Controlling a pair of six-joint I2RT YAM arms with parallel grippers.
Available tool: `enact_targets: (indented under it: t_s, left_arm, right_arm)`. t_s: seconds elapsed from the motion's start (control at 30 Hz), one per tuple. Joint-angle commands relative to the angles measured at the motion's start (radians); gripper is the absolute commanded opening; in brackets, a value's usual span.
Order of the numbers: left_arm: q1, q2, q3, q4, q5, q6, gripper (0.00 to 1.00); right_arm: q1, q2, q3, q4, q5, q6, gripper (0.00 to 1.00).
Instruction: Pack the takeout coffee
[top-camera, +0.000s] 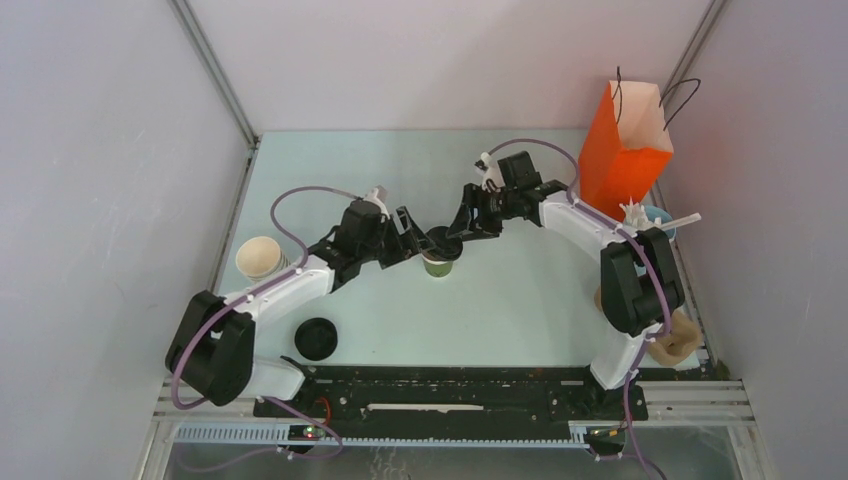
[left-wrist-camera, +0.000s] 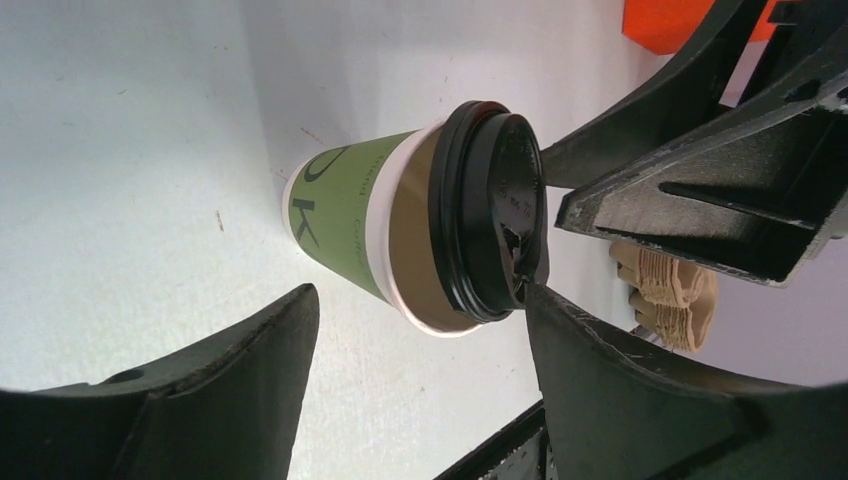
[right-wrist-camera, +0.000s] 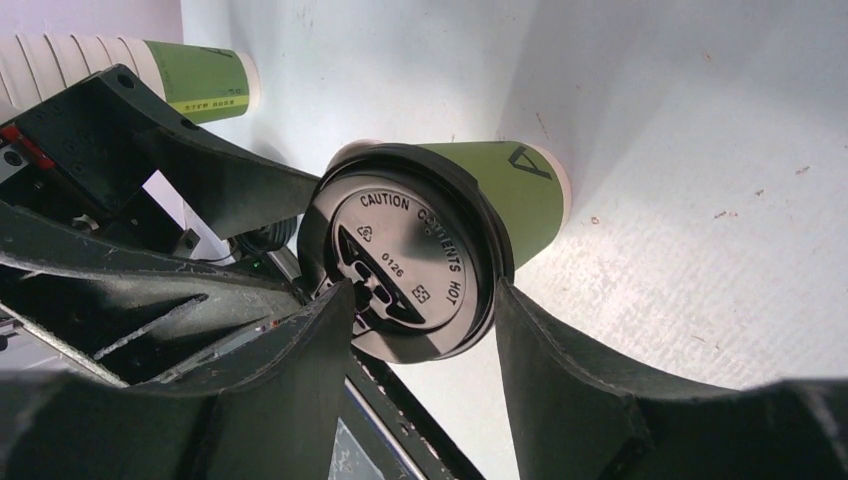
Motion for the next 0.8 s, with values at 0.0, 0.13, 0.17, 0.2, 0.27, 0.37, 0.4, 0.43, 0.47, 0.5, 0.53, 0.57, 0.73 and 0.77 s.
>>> enact_targets:
  t_s: [0.0,0.13,0.17,0.2,0.27,0.37,0.4,0.43,0.47,0.5,0.53,0.57,0.73,0.77]
  left_arm:
    - [0.009,0.017,0.071,0.067,0.036,0.007,0.80]
    - [0.010,0.043,0.072,0.108,0.073,-0.017,0.78]
    - [0.010,0.046,0.069,0.118,0.081,-0.023,0.78]
    - [0.010,0.049,0.067,0.128,0.086,-0.029,0.78]
    - [0.010,0.047,0.064,0.138,0.090,-0.034,0.78]
    - [0.010,0.043,0.063,0.137,0.089,-0.035,0.78]
    - [0.010,0.041,0.062,0.137,0.088,-0.036,0.78]
    - [0.009,0.038,0.060,0.137,0.088,-0.036,0.78]
    - [0.008,0.035,0.058,0.137,0.088,-0.036,0.78]
    - [0.008,0.032,0.055,0.137,0.087,-0.036,0.79]
    - [0.008,0.031,0.053,0.137,0.085,-0.035,0.79]
    - [0.008,0.028,0.050,0.135,0.083,-0.036,0.79]
    - [0.008,0.024,0.047,0.133,0.082,-0.035,0.80]
    - [0.008,0.023,0.047,0.133,0.082,-0.035,0.80]
  right_arm:
    - [0.013,0.006,0.051,0.018,-0.012,-0.005,0.62]
    - [0.020,-0.005,0.052,0.012,-0.015,-0.004,0.61]
    - [0.025,-0.010,0.051,0.010,-0.015,-0.004,0.61]
    - [0.028,-0.014,0.052,0.008,-0.016,-0.003,0.60]
    - [0.034,-0.021,0.051,0.006,-0.019,-0.003,0.60]
    - [0.040,-0.036,0.051,-0.002,-0.015,-0.002,0.60]
    - [0.040,-0.041,0.051,-0.005,-0.013,-0.003,0.60]
    - [0.040,-0.046,0.051,-0.008,-0.010,-0.005,0.60]
    - [0.041,-0.049,0.051,-0.010,-0.006,-0.007,0.60]
    - [0.040,-0.052,0.051,-0.012,-0.004,-0.007,0.60]
    - [0.040,-0.056,0.052,-0.014,-0.004,-0.009,0.60]
    - [0.038,-0.061,0.051,-0.017,-0.002,-0.009,0.60]
    - [0.038,-0.075,0.051,-0.010,-0.007,-0.001,0.60]
    - [0.039,-0.076,0.051,-0.010,-0.008,0.000,0.60]
